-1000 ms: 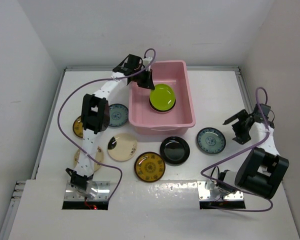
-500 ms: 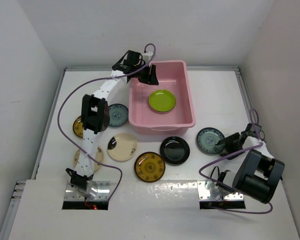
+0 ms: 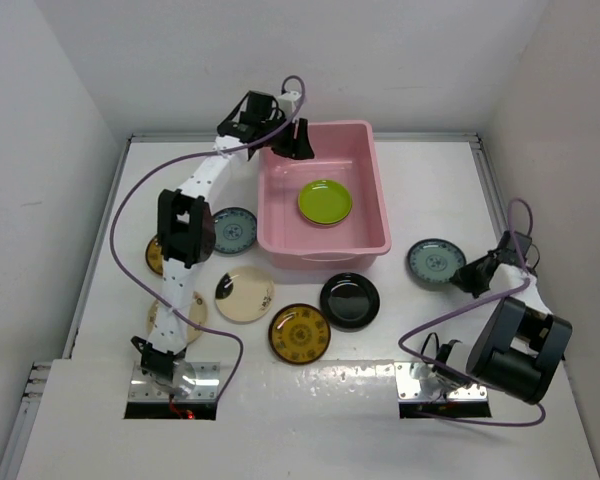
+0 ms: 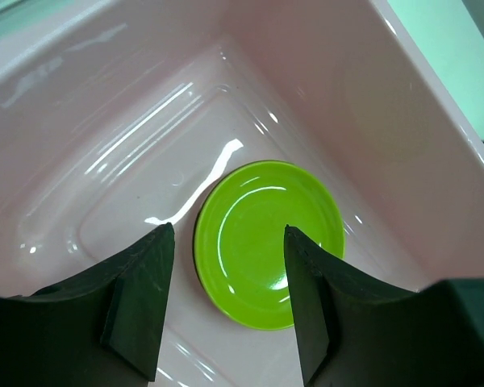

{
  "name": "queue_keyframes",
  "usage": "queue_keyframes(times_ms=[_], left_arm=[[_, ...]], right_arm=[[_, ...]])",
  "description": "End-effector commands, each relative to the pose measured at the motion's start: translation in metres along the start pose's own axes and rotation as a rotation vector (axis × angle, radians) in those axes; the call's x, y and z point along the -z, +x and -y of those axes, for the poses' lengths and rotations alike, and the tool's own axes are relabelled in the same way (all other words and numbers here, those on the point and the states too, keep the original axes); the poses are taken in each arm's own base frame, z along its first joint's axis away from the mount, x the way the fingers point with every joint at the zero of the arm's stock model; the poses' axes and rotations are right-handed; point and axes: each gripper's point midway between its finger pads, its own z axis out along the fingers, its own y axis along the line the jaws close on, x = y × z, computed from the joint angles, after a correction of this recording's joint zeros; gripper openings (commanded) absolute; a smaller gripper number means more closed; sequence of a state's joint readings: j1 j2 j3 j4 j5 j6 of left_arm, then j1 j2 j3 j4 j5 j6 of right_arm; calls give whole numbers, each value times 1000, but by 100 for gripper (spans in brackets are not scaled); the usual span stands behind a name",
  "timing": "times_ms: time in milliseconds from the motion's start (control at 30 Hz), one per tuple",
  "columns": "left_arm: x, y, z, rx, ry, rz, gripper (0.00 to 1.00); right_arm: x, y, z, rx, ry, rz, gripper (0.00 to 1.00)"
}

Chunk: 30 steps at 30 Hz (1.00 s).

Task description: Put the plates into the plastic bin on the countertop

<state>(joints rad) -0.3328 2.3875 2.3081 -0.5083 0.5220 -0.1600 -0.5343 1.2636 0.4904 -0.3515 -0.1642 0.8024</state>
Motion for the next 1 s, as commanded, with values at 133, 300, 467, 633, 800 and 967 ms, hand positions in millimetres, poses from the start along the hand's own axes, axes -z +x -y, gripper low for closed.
queue_keyframes(times_ms=[133,300,467,633,800,967], left_arm=[[77,-88,-4,-67,-54,204,59],[105,-120,3,-73,-63,283,59],[137,-110,-48,68,-87,280,59],[169,-48,-115,206,-186,178,47],[197,16,-157,169,-313,48,51],[200,97,-170,146,-354,-120,54]], right_arm=[[65,-94,-82,44,-123,428,0],[118,-112,-132,6,-238,646,0],[165,-101,-228,190,-491,692,0],[126,1,-314,631,-655,350,0],[92,73,-345,906,-546,84,0],[33,107,-362,975,-458,-31,0]])
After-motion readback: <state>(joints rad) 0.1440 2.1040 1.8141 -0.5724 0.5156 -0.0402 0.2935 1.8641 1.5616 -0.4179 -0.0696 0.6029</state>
